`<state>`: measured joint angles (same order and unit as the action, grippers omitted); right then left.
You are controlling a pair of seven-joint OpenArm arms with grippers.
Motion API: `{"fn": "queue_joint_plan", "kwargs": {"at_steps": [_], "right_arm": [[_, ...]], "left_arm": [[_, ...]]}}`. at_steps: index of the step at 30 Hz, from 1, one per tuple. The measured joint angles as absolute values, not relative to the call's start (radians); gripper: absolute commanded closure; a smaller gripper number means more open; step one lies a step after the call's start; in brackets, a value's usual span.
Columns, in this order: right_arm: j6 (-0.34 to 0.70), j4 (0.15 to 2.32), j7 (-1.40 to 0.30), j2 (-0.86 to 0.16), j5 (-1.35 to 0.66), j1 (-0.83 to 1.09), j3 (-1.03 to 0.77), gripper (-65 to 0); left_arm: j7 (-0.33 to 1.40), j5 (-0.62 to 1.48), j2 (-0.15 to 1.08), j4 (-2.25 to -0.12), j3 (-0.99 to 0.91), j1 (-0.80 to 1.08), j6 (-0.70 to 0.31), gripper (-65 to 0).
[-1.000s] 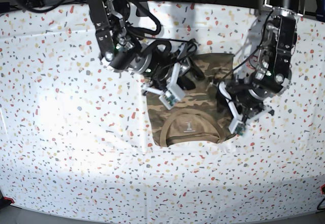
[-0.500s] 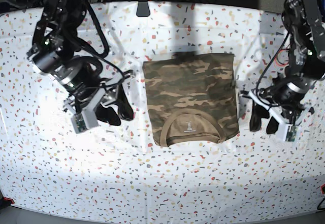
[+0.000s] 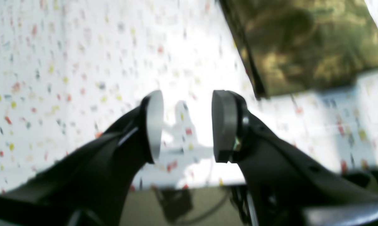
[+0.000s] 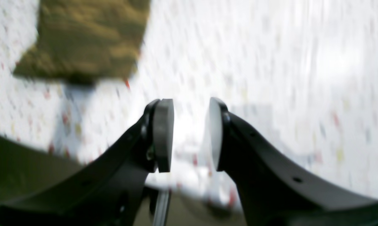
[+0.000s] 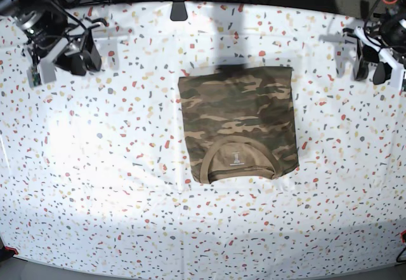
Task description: Fold the T-shirt properly
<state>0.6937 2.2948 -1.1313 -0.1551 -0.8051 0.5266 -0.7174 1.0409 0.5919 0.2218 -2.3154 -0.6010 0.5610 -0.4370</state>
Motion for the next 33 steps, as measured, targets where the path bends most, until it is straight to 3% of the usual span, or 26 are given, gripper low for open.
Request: {"fn": "queue_joint_plan", "kwargs": {"at_steps": [5,10,15,20,28,33], "right_arm": [[0.694,2.343,-1.302,-0.154,-0.942,0.691,-0.882,-19.7],[0.694,2.343,-1.312,-0.149,-1.036,0.839,-1.047,-19.7],[0.694,2.343,-1.311,-0.149,-1.055,0.949,-1.072,-19.7],[0.695,2.273,-1.298,-0.162,-1.072,0.999,-1.072,-19.7],[0.694,1.905,-1.232,-0.206,-1.000,0.998,-0.815,-19.7],[0.692,1.633,-0.991,-0.316,-0.750,0.965,-0.545,-19.7]], "left_arm": [[1.132,0.677,0.224,-2.323,-0.696,0.720,-0.535,-24.5],[1.166,0.836,0.227,-2.324,-0.772,0.928,-0.605,-24.5],[1.234,0.967,0.227,-2.310,-0.772,1.073,-0.690,-24.5],[1.205,1.011,0.227,-2.145,-0.770,1.115,-0.693,-24.5],[1.111,0.957,0.226,-1.637,-0.622,1.000,-0.693,-24.5],[0.757,0.672,0.223,-1.229,-0.498,0.751,-0.690,-24.5]]}}
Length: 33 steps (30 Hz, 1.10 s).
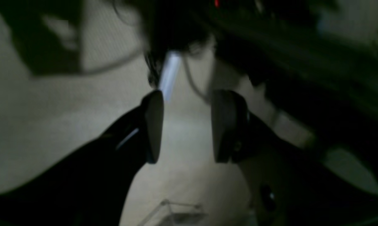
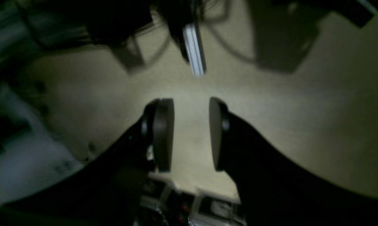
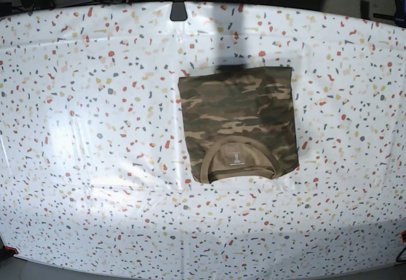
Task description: Fold the T-shirt properly
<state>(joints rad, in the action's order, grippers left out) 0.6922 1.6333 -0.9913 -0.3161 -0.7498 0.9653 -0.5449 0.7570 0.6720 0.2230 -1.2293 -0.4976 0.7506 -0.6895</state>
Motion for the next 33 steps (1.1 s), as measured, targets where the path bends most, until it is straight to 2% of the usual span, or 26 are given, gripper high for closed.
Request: {"fn": "queue_joint_plan", "kwargs": {"at_steps": [4,8,10,15,17,19,24,26,33], "right_arm": [[0.692,1.372,-0.943,-0.428,-0.726,0.840,-0.367,-19.7],[0.692,1.092,-0.886,-0.449,-0.721,0.670,-0.230,-19.7],[0.690,0.957,-0.863,-0.438,-0.690,0.580,-0.156,-19.7],[0.689,0.712,-0.596,-0.375,-0.499,0.407,0.019,-19.7],[0.688,0.664,-0.491,-0.344,-0.435,0.365,0.080,-19.7],[0.688,0.634,-0.367,-0.322,-0.381,0.339,0.140,-19.7],[0.526,0.620,-0.025,-0.297,-0.196,0.347,0.239,-19.7],[0.480,0.616,0.000,-0.293,-0.173,0.347,0.260,-19.7],[0.474,0.611,0.032,-0.263,-0.094,0.327,0.289,-19.7]], "left_arm": [[0.590,0.444,0.221,-0.934,-0.402,0.535,-0.691,-24.4],[0.548,0.390,0.220,-0.699,-0.320,0.390,-0.692,-24.4],[0.518,0.336,0.216,-0.623,-0.288,0.342,-0.648,-24.4],[0.291,0.147,0.216,-0.543,-0.245,0.308,-0.448,-24.4],[0.216,0.115,0.218,-0.537,-0.243,0.313,-0.392,-24.4],[0.208,0.101,0.222,-0.537,-0.244,0.312,-0.385,-24.4],[0.197,0.101,0.213,-0.529,-0.243,0.313,-0.392,-24.4],[0.197,0.101,0.213,-0.526,-0.243,0.320,-0.389,-24.4],[0.186,0.101,0.179,-0.525,-0.243,0.320,-0.389,-24.4]]}}
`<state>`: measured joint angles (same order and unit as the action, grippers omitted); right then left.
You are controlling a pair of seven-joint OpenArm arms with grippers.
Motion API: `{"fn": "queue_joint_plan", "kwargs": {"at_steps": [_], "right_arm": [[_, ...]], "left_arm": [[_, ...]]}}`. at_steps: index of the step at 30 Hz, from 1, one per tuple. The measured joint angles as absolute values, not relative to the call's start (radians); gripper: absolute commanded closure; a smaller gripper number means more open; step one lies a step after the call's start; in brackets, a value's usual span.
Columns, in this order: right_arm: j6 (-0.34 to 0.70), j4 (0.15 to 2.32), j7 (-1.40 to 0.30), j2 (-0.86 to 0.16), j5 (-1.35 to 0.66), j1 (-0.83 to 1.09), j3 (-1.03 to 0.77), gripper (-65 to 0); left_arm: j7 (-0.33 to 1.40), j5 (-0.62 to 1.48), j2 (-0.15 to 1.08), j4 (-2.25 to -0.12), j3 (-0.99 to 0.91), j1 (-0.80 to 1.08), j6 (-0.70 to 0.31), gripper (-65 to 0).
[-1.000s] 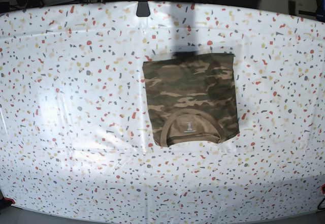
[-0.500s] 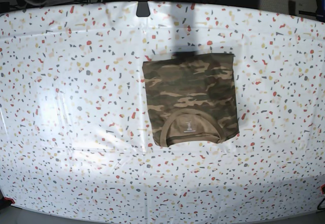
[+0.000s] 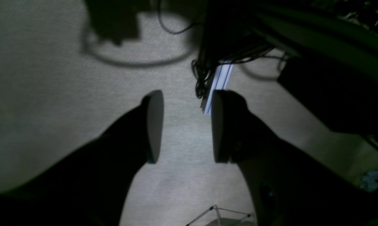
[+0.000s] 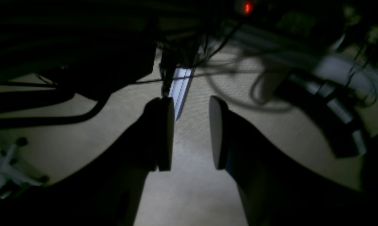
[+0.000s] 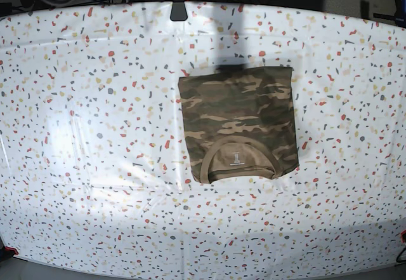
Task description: Fold the T-shirt properly
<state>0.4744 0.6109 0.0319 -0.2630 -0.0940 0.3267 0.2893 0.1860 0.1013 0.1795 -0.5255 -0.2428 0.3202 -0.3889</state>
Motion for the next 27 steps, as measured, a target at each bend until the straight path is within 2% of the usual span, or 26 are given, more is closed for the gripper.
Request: {"fn": "queue_joint_plan", "kwargs": {"at_steps": [7,27], "right_arm": [[0.378,0.506,0.145,-0.272,-0.028,0.319,0.290,-19.7],[0.393,0.498,0.130,-0.274,-0.028,0.275,0.290,-19.7]], "left_arm": [[0.169,-0.002,0.167,-0.525,-0.243,0.323,-0.379,-24.4],[0.133,-0.019,0.121,-0.525,-0.243,0.321,-0.365,-24.4]]}}
